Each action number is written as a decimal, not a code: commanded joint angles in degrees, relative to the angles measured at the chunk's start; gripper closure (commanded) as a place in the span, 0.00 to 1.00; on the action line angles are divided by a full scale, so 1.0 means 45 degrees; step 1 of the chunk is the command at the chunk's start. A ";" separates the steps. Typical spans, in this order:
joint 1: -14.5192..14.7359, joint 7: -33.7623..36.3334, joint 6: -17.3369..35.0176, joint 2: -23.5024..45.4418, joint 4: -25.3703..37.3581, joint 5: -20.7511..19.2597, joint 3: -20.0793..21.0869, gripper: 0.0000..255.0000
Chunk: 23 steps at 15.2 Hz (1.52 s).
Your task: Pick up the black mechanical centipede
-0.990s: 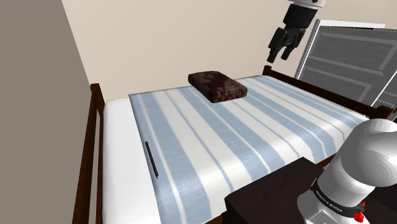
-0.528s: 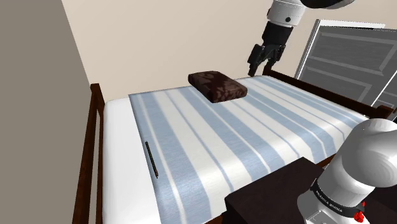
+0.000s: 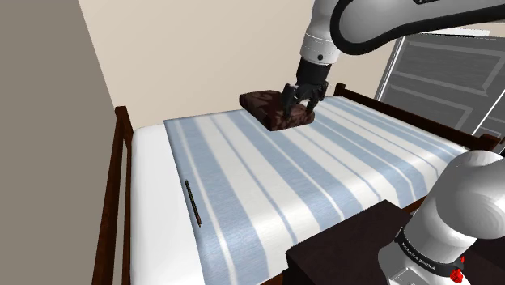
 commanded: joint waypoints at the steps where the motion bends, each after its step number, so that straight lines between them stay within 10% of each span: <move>1: 0.0012 0.0570 0.0664 0.0778 0.0110 0.0059 0.0476 0.00; 11: -0.0213 0.3785 0.3416 0.5083 0.1413 -0.0917 0.2716 0.00; 23: 0.0864 0.8679 0.4642 1.1489 0.5354 -0.5067 0.3375 0.00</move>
